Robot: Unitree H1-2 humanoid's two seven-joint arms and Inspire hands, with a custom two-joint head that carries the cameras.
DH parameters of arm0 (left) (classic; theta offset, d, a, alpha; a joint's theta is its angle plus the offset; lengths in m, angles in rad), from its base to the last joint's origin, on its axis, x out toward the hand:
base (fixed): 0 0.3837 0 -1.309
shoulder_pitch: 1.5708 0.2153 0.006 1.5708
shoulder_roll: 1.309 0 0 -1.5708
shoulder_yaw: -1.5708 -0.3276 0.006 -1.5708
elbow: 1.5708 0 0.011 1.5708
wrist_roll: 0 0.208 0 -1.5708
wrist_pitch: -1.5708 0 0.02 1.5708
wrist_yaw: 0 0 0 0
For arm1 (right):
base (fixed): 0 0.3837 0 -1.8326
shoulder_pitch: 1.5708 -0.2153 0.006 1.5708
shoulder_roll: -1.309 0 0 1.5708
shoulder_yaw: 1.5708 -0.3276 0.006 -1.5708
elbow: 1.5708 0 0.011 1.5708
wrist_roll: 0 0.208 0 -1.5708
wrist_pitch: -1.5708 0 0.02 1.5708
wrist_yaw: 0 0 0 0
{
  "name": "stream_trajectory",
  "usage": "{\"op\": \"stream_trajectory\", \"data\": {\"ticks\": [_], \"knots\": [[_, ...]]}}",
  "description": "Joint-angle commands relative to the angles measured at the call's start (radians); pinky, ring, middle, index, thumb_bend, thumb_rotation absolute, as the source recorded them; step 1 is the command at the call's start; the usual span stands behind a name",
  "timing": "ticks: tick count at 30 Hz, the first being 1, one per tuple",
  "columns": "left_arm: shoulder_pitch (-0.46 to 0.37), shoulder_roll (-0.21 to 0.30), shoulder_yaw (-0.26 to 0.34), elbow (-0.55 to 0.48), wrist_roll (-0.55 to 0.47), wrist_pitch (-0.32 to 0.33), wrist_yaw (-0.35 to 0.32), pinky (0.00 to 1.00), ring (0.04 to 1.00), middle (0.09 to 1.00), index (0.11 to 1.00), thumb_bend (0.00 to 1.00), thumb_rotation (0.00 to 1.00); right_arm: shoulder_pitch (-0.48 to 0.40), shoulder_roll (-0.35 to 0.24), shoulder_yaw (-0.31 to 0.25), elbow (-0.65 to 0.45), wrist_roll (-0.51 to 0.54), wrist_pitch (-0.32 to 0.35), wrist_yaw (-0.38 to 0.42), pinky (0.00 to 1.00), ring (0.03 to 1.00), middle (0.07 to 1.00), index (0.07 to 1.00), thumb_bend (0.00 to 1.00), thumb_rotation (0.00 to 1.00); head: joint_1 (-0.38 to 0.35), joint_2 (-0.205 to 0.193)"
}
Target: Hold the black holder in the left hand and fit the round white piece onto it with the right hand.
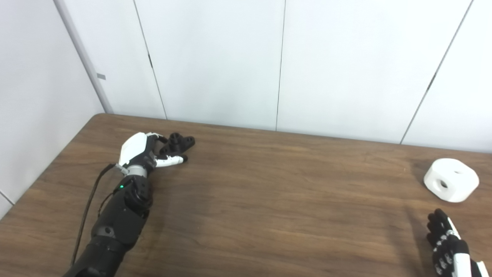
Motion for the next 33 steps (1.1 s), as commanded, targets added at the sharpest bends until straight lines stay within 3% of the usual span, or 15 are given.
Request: {"op": "stream_trajectory", "data": {"ticks": [1,10,14,16,18,33], "knots": [[-0.041,0.035,-0.001,-0.011,0.008,0.001,0.017,1.00,0.982,0.913,0.721,0.85,0.31,0.022,0.011,0.004,-0.005,0.010,-0.025,-0.012,1.00,0.970,0.952,0.938,0.55,0.99,0.001,0.000],[-0.047,0.039,-0.012,-0.001,0.006,0.018,0.007,1.00,0.978,0.909,0.680,0.83,0.30,0.020,0.012,0.004,-0.005,0.003,-0.026,-0.015,1.00,0.962,0.944,0.934,0.58,0.98,0.000,0.003],[-0.046,0.037,-0.005,0.005,-0.006,-0.004,0.021,1.00,0.970,0.897,0.601,0.79,0.21,0.020,0.012,0.004,-0.003,0.008,-0.026,-0.014,1.00,0.966,0.948,0.938,0.56,0.98,-0.001,0.003],[-0.042,0.034,0.002,0.006,-0.017,-0.035,0.036,1.00,0.956,0.869,0.512,0.58,0.10,0.020,0.011,0.005,-0.002,0.005,-0.027,-0.014,1.00,0.971,0.950,0.938,0.56,0.97,-0.001,0.003],[-0.041,0.032,0.003,0.006,-0.021,-0.052,0.046,1.00,0.943,0.849,0.493,0.54,0.07,0.020,0.010,0.006,-0.001,0.003,-0.029,-0.014,1.00,0.972,0.950,0.939,0.55,0.99,-0.001,0.003],[-0.067,0.005,-0.010,0.069,-0.058,-0.103,0.067,1.00,0.907,0.793,0.485,0.52,0.05,0.022,0.011,0.009,-0.004,0.007,-0.020,-0.017,1.00,0.973,0.949,0.939,0.58,0.98,-0.012,0.000]]}}
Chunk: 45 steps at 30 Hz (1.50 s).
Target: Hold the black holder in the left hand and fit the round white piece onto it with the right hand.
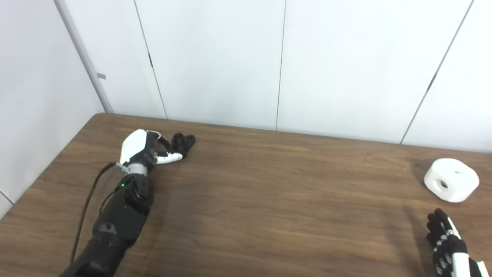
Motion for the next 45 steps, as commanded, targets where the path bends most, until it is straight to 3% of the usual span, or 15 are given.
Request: {"op": "stream_trajectory", "data": {"ticks": [1,7,17,25,45], "knots": [[-0.038,0.009,-0.005,-0.011,-0.007,-0.018,-0.001,1.00,0.907,0.794,0.485,0.52,0.05,0.022,0.012,0.005,-0.002,0.012,-0.021,-0.009,1.00,0.974,0.950,0.940,0.58,0.98,0.000,0.002],[-0.019,0.012,-0.018,-0.039,-0.010,-0.022,-0.007,1.00,0.900,0.789,0.486,0.52,0.04,0.023,0.014,0.007,-0.005,0.005,-0.021,-0.013,1.00,0.971,0.945,0.936,0.58,0.97,-0.011,0.009],[0.057,0.011,-0.050,-0.194,-0.009,-0.024,-0.069,1.00,0.904,0.791,0.485,0.52,0.04,0.020,0.024,0.018,-0.002,-0.018,-0.037,-0.023,1.00,0.959,0.942,0.930,0.54,0.98,-0.042,0.017],[0.134,0.001,-0.114,-0.352,0.038,-0.019,-0.124,1.00,0.903,0.805,0.486,0.52,0.05,0.016,0.028,0.034,-0.009,-0.027,-0.026,-0.041,1.00,0.965,0.948,0.944,0.52,0.99,-0.069,0.025],[0.338,-0.059,-0.284,-0.661,0.216,-0.125,-0.182,1.00,0.892,0.793,0.485,0.52,0.05,0.003,0.039,0.076,-0.016,-0.086,-0.053,-0.082,1.00,0.945,0.936,0.932,0.50,0.98,-0.161,0.057]]}}
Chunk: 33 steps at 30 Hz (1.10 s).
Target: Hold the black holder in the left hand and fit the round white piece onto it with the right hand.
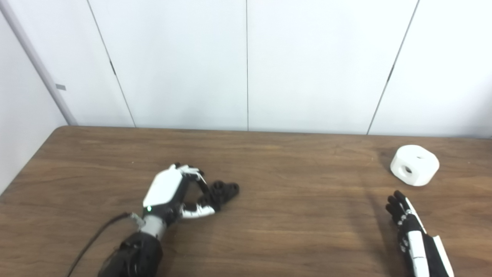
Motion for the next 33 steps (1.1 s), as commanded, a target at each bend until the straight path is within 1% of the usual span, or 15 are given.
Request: {"op": "stream_trajectory", "data": {"ticks": [1,6,15,16,17,19,20,24,29,33], "knots": [[0.003,0.000,-0.019,-0.038,0.034,-0.041,-0.019,1.00,0.891,0.792,0.485,0.52,0.05,0.013,0.026,0.011,-0.017,-0.007,-0.028,-0.011,1.00,0.949,0.938,0.934,0.50,0.98,-0.002,0.004],[0.030,-0.020,-0.057,-0.104,0.073,-0.046,-0.069,1.00,0.890,0.791,0.485,0.52,0.05,0.011,0.027,0.017,-0.036,-0.009,-0.006,-0.017,1.00,0.955,0.943,0.938,0.52,0.98,-0.015,0.023],[0.081,-0.065,-0.104,-0.165,0.115,-0.069,-0.119,1.00,0.892,0.790,0.485,0.52,0.05,0.001,0.025,0.022,-0.064,-0.008,0.018,-0.028,1.00,0.946,0.943,0.938,0.53,0.98,-0.035,0.053],[0.089,-0.068,-0.112,-0.168,0.123,-0.076,-0.121,1.00,0.892,0.790,0.485,0.52,0.05,-0.001,0.025,0.022,-0.065,-0.009,0.018,-0.031,1.00,0.945,0.942,0.936,0.53,0.98,-0.035,0.053],[0.095,-0.069,-0.118,-0.170,0.129,-0.083,-0.123,1.00,0.893,0.792,0.485,0.52,0.05,-0.002,0.025,0.022,-0.068,-0.010,0.020,-0.033,1.00,0.939,0.938,0.932,0.53,0.97,-0.042,0.061],[0.104,-0.072,-0.125,-0.168,0.133,-0.099,-0.124,1.00,0.893,0.793,0.485,0.52,0.05,-0.004,0.022,0.022,-0.068,-0.010,0.020,-0.034,1.00,0.936,0.937,0.930,0.52,0.97,-0.042,0.061],[0.109,-0.071,-0.131,-0.167,0.134,-0.110,-0.125,1.00,0.894,0.793,0.485,0.52,0.05,-0.005,0.021,0.023,-0.070,-0.009,0.022,-0.033,1.00,0.938,0.939,0.932,0.51,0.97,-0.050,0.070],[0.124,-0.069,-0.148,-0.169,0.141,-0.143,-0.129,1.00,0.887,0.791,0.485,0.52,0.05,-0.008,0.018,0.022,-0.088,-0.014,0.043,-0.036,1.00,0.940,0.939,0.935,0.51,0.97,-0.065,0.083],[0.129,-0.072,-0.154,-0.169,0.147,-0.151,-0.136,1.00,0.890,0.791,0.485,0.52,0.05,-0.017,0.017,0.014,-0.112,-0.024,0.081,-0.048,1.00,0.940,0.934,0.931,0.52,0.98,-0.081,0.096],[0.135,-0.074,-0.151,-0.164,0.149,-0.160,-0.137,0.98,0.885,0.787,0.484,0.52,0.05,-0.033,0.009,0.001,-0.137,-0.020,0.111,-0.056,1.00,0.949,0.939,0.928,0.51,0.96,-0.085,0.102]]}}
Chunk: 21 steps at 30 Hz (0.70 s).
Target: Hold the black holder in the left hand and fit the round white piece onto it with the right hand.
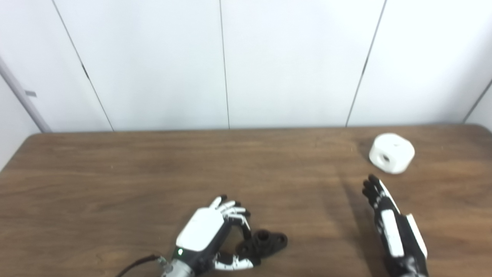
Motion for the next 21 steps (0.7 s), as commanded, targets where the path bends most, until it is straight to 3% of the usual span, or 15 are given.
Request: {"op": "stream_trajectory", "data": {"ticks": [1,8,10,12,15,17,19,21], "knots": [[0.010,0.002,-0.010,-0.008,0.018,-0.026,-0.022,0.98,0.885,0.787,0.484,0.52,0.05,-0.023,0.001,-0.015,-0.056,0.001,-0.001,-0.009,1.00,0.955,0.943,0.932,0.51,0.94,-0.002,0.002],[0.022,-0.003,-0.006,-0.007,0.019,-0.021,-0.030,0.98,0.883,0.789,0.485,0.52,0.05,-0.065,-0.020,-0.063,-0.095,0.018,0.055,-0.013,1.00,0.964,0.946,0.910,0.56,0.68,-0.012,0.000],[0.026,-0.004,-0.003,-0.007,0.014,-0.021,-0.032,0.98,0.882,0.787,0.485,0.52,0.05,-0.082,-0.032,-0.074,-0.097,-0.026,0.054,-0.028,0.99,0.953,0.944,0.905,0.58,0.60,-0.024,-0.009],[0.028,-0.002,0.001,-0.006,0.012,-0.023,-0.034,0.98,0.884,0.788,0.485,0.52,0.05,-0.102,-0.046,-0.080,-0.104,-0.109,0.078,-0.055,0.91,0.929,0.919,0.878,0.61,0.57,-0.045,-0.020],[0.033,0.004,0.009,-0.009,0.008,-0.025,-0.036,0.99,0.883,0.788,0.485,0.52,0.05,-0.133,-0.063,-0.088,-0.116,-0.194,0.115,-0.079,0.89,0.916,0.902,0.852,0.61,0.51,-0.087,-0.036],[0.036,0.010,0.016,-0.013,0.006,-0.025,-0.043,0.99,0.881,0.788,0.485,0.52,0.05,-0.160,-0.071,-0.100,-0.128,-0.225,0.165,-0.087,0.88,0.905,0.896,0.847,0.61,0.49,-0.119,-0.046],[0.039,0.013,0.024,-0.020,0.001,-0.021,-0.055,0.99,0.883,0.789,0.485,0.52,0.05,-0.185,-0.073,-0.114,-0.135,-0.235,0.201,-0.091,0.78,0.848,0.861,0.836,0.63,0.47,-0.140,-0.051],[0.042,0.017,0.033,-0.027,-0.005,-0.020,-0.065,0.98,0.880,0.788,0.485,0.52,0.05,-0.210,-0.079,-0.123,-0.131,-0.247,0.211,-0.097,0.80,0.844,0.858,0.824,0.62,0.43,-0.163,-0.058]]}}
